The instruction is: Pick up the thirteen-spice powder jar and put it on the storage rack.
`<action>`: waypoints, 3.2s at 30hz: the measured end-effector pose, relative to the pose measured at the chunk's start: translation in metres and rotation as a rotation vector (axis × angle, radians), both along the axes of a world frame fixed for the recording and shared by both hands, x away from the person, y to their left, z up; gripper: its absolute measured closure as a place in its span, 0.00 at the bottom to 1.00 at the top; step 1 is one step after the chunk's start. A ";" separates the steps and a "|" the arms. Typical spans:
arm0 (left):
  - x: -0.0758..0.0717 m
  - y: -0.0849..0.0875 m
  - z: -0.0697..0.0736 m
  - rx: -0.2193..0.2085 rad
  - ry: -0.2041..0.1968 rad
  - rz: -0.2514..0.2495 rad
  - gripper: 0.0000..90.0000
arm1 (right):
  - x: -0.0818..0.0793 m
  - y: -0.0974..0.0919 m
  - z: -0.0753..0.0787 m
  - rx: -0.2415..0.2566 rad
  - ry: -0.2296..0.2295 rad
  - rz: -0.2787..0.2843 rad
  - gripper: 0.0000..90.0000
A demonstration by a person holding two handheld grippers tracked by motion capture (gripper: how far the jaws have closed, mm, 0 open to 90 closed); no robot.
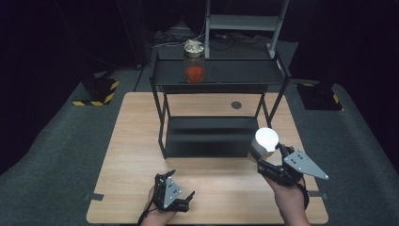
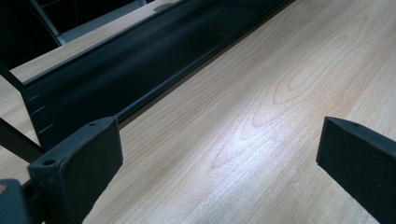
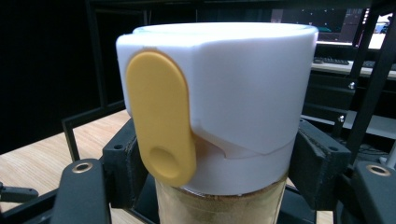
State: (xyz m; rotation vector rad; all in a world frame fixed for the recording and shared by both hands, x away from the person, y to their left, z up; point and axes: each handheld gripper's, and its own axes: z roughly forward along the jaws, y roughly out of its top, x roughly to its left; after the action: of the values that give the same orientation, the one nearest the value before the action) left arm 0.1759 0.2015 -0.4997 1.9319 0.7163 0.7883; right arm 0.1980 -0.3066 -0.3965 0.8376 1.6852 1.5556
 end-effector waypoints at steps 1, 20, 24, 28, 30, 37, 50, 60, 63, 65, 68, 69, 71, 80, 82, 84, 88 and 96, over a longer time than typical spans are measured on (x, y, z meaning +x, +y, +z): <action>0.000 0.000 0.000 0.000 0.000 0.000 0.01 | 0.000 0.001 0.002 0.001 -0.001 0.001 0.32; 0.001 0.002 0.000 -0.010 0.010 -0.004 0.01 | 0.018 0.011 0.032 -0.007 -0.040 0.026 0.33; 0.002 0.002 0.001 -0.010 0.010 -0.007 0.01 | 0.022 0.013 0.036 0.003 -0.039 0.026 0.33; 0.002 0.002 0.000 -0.010 0.009 -0.009 0.01 | 0.027 0.015 0.040 0.013 -0.041 0.026 0.33; 0.002 0.003 0.000 -0.011 0.009 -0.010 0.01 | 0.030 0.016 0.043 0.016 -0.042 0.022 0.33; 0.001 0.004 0.000 -0.016 0.007 -0.013 0.01 | 0.041 0.017 0.050 0.036 -0.041 0.010 0.33; 0.002 0.005 0.000 -0.017 0.008 -0.020 0.01 | 0.055 0.024 0.065 0.045 -0.065 -0.005 0.33; 0.002 0.007 -0.001 -0.024 0.006 -0.023 0.01 | 0.062 0.032 0.078 0.053 -0.081 -0.003 0.33; 0.002 0.007 -0.001 -0.025 0.007 -0.024 0.01 | 0.065 0.035 0.084 0.049 -0.090 -0.001 0.33; 0.003 0.007 -0.001 -0.026 0.007 -0.026 0.01 | 0.065 0.037 0.087 0.047 -0.096 -0.002 0.33; 0.003 0.008 -0.001 -0.029 0.008 -0.027 0.01 | 0.066 0.038 0.089 0.050 -0.101 -0.003 0.33; 0.003 0.008 -0.001 -0.029 0.008 -0.028 0.01 | 0.067 0.038 0.090 0.053 -0.104 -0.003 0.33; 0.003 0.008 -0.001 -0.030 0.008 -0.029 0.01 | 0.067 0.040 0.093 0.055 -0.109 -0.004 0.33; 0.003 0.009 -0.001 -0.033 0.006 -0.030 0.01 | 0.068 0.045 0.107 0.053 -0.142 -0.020 0.33; 0.003 0.009 -0.001 -0.033 0.006 -0.031 0.01 | 0.069 0.046 0.110 0.056 -0.147 -0.023 0.33; 0.003 0.010 -0.002 -0.040 0.006 -0.032 0.01 | 0.070 0.046 0.113 0.058 -0.149 -0.026 0.33; 0.003 0.010 -0.002 -0.046 0.005 -0.032 0.01 | 0.072 0.048 0.118 0.055 -0.154 -0.030 0.33; 0.002 0.011 -0.003 -0.047 0.002 -0.033 0.01 | 0.079 0.052 0.125 0.051 -0.151 -0.038 0.33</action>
State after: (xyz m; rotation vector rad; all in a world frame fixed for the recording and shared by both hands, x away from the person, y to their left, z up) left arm 0.1781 0.2125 -0.5025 1.8978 0.6964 0.7423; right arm 0.2774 -0.2545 -0.2715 0.7540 1.5197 1.6008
